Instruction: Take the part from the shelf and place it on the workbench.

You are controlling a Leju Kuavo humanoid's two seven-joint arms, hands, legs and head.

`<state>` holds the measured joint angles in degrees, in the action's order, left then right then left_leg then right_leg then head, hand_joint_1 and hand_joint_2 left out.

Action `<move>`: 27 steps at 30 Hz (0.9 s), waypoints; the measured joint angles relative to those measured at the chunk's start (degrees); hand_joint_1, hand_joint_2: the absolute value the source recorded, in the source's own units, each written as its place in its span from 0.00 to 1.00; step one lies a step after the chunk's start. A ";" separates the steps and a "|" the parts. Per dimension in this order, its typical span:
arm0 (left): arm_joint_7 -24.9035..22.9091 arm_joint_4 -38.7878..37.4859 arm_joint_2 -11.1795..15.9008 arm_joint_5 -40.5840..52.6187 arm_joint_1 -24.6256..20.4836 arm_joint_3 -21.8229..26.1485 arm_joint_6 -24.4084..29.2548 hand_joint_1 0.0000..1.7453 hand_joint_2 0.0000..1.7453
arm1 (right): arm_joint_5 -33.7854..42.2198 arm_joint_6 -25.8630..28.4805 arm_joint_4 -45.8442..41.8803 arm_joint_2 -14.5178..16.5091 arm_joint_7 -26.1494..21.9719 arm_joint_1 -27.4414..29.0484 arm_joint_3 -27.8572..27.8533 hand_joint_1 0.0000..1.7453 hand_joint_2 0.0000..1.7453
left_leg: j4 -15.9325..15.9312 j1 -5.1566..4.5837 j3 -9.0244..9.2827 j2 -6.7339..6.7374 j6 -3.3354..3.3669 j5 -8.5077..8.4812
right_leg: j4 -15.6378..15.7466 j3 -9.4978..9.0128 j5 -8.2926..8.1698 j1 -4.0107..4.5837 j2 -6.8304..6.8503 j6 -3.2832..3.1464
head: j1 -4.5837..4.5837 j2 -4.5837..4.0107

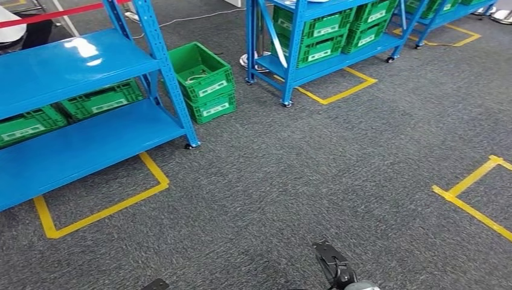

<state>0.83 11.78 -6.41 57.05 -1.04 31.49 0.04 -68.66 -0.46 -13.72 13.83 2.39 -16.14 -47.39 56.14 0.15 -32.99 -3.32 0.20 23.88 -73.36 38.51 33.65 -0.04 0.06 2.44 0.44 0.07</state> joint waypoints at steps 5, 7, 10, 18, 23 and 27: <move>-0.08 0.00 0.15 0.22 0.00 -0.09 -0.08 0.00 0.00 | 0.50 0.02 -0.14 -0.40 0.06 -0.22 0.31 0.00 0.00 | 0.36 0.05 -0.44 -3.66 -1.15 -0.14 | 14.02 -5.68 -7.26 -0.54 -4.74 -0.64 | 0.05 0.00; 0.20 -0.03 0.34 0.70 0.22 -0.10 -0.38 0.00 0.00 | 1.28 0.03 -0.14 -0.43 0.15 -0.28 0.42 0.00 0.00 | 0.22 0.24 -0.81 -4.57 -1.75 -0.39 | 14.09 -5.69 -7.46 -0.42 -3.65 -1.20 | 0.07 0.00; 1.18 -0.13 0.54 1.43 0.35 -0.29 -0.83 0.00 0.00 | 2.49 0.09 -0.27 -0.53 0.17 -0.67 0.72 0.00 0.00 | 3.30 -0.11 -2.53 -0.45 -2.56 1.81 | 14.59 -5.82 -7.78 -0.58 -1.72 -2.17 | 0.65 0.00; 3.95 -0.15 0.99 2.85 0.10 -1.15 -1.19 0.00 0.00 | 4.53 0.39 -0.44 -1.56 0.34 -0.81 1.70 0.00 0.00 | 6.24 -0.35 -3.26 5.51 -2.52 1.18 | 14.60 -6.13 -7.31 -0.07 4.39 -2.25 | 1.24 0.00; 4.02 -0.16 1.06 4.40 -0.07 -1.97 -0.95 0.00 0.00 | 4.40 0.43 -0.47 -1.82 0.73 -1.28 2.17 0.00 0.00 | 0.54 -0.65 -0.75 6.17 -1.23 0.14 | 14.39 -6.60 -6.49 0.54 6.85 -0.93 | 1.21 0.00; 4.40 -0.17 1.22 5.09 -0.19 -2.70 -0.75 0.00 0.00 | 4.49 0.36 -0.46 -2.09 1.12 -1.70 2.69 0.00 0.00 | 0.43 -0.21 -0.78 3.34 -0.21 -0.23 | 5.01 -2.67 -1.24 0.10 1.22 0.15 | 0.95 0.00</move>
<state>5.23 11.61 -5.19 62.14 -1.23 28.79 -0.71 -64.17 -0.10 -14.18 11.74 3.51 -17.84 -44.69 56.57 -0.06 -33.77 0.02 -0.01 23.66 -68.35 35.84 32.42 0.06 1.28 2.59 1.39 0.07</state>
